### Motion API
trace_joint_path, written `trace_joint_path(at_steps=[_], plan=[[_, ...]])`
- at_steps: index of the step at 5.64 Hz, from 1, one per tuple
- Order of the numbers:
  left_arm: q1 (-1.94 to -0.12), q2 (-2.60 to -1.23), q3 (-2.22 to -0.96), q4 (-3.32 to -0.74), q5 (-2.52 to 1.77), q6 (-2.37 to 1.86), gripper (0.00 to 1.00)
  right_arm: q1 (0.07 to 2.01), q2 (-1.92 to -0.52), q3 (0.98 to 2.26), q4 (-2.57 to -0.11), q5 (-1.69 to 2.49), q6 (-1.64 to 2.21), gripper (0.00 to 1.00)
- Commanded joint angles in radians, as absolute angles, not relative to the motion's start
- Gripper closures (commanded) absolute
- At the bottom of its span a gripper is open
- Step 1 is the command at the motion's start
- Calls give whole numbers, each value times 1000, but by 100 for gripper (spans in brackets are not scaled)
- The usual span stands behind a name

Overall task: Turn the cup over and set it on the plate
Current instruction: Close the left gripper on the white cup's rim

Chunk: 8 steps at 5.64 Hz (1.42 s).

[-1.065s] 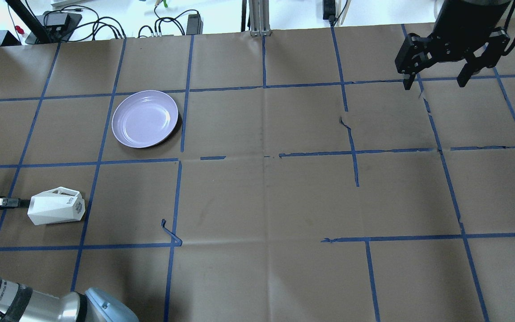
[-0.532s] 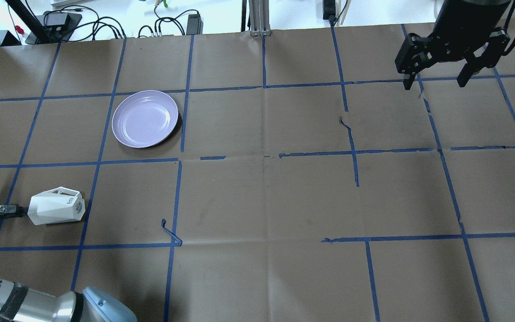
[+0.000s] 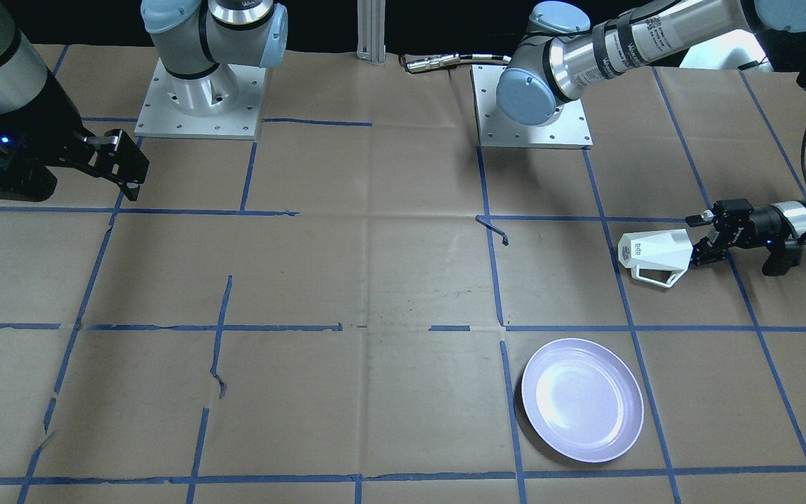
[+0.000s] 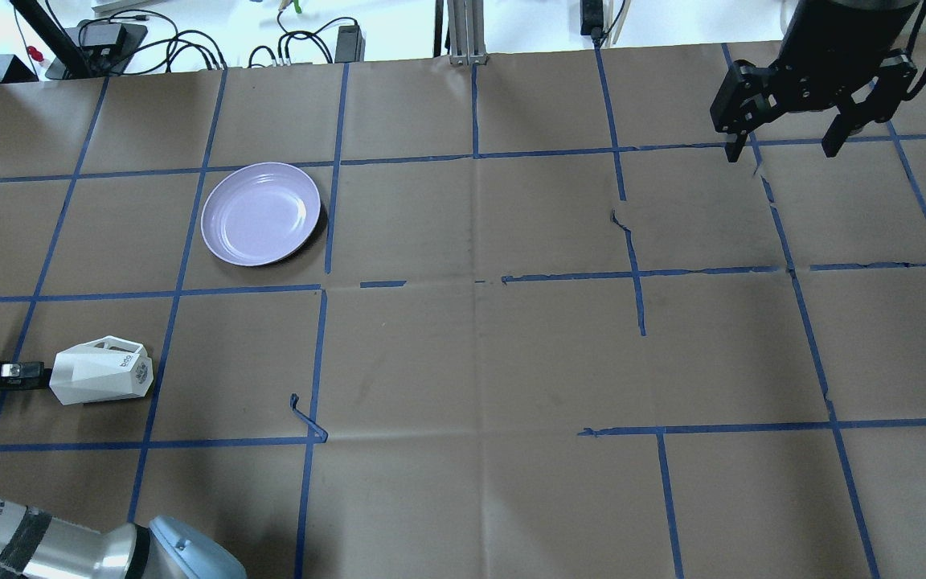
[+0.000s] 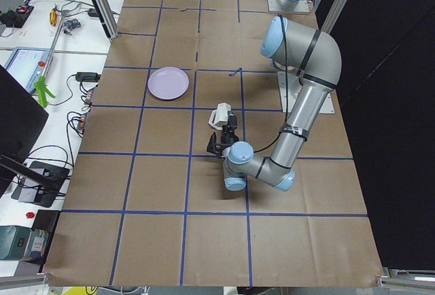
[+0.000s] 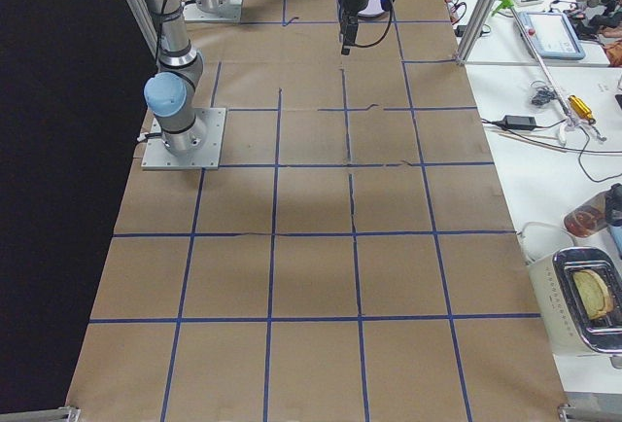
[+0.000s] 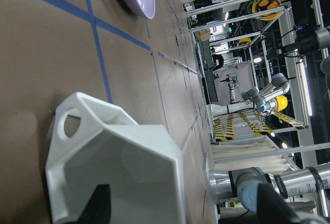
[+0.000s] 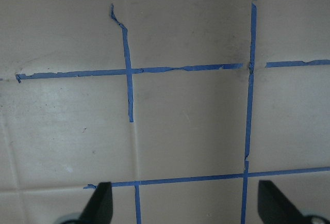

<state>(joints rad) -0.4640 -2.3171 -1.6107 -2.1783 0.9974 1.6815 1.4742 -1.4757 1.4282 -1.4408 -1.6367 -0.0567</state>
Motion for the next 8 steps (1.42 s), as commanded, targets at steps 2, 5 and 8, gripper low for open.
trace_joint_path(at_steps=[2, 5, 8], plan=[[-466, -2319, -1611, -2210, 966, 1681, 27, 1474, -1476, 1428, -1442, -1637, -57, 0], [-465, -2315, -1602, -2212, 979, 1693, 100, 1474, -1476, 1428, -1440, -1637, -57, 0], [-465, -2277, -1583, -2247, 977, 1672, 100, 1474, -1476, 1428, -1440, -1637, -57, 0]])
